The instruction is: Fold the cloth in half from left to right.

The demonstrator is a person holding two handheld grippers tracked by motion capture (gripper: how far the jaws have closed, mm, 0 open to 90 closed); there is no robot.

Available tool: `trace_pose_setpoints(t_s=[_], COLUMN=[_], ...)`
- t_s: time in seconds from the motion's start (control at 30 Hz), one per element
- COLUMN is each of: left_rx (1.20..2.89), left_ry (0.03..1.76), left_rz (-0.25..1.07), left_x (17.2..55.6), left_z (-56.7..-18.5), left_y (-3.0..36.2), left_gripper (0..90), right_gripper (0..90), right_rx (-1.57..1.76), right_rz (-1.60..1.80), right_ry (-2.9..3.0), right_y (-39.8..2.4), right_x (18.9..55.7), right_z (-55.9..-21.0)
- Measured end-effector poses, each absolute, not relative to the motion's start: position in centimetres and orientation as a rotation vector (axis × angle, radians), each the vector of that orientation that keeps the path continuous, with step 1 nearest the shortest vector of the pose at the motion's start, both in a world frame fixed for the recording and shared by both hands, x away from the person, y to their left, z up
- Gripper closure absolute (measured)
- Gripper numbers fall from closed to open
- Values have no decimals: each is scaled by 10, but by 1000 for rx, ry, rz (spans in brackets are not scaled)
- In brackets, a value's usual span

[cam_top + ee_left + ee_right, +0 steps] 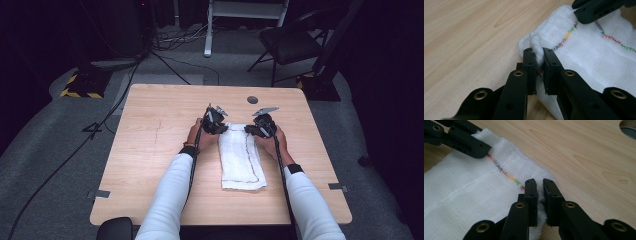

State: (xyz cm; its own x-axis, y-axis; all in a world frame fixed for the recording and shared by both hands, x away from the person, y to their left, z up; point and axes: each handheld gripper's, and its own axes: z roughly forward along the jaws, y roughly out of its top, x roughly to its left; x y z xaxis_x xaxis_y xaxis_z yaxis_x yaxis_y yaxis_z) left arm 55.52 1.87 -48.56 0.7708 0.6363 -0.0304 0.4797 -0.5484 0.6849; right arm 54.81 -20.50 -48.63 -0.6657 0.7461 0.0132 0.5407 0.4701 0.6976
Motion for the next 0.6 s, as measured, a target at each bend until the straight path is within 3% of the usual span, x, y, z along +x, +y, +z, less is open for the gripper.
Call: trace_pose_setpoints(t_s=[0.6], left_rx=[2202], left_ry=[764], left_rz=[435], left_x=[562], left_z=[-442], left_y=[16], left_gripper=[828], right_gripper=[835], right_rx=[992], right_rz=[1030], right_ry=[2283], right_y=[-209], right_x=[552], right_z=[-442])
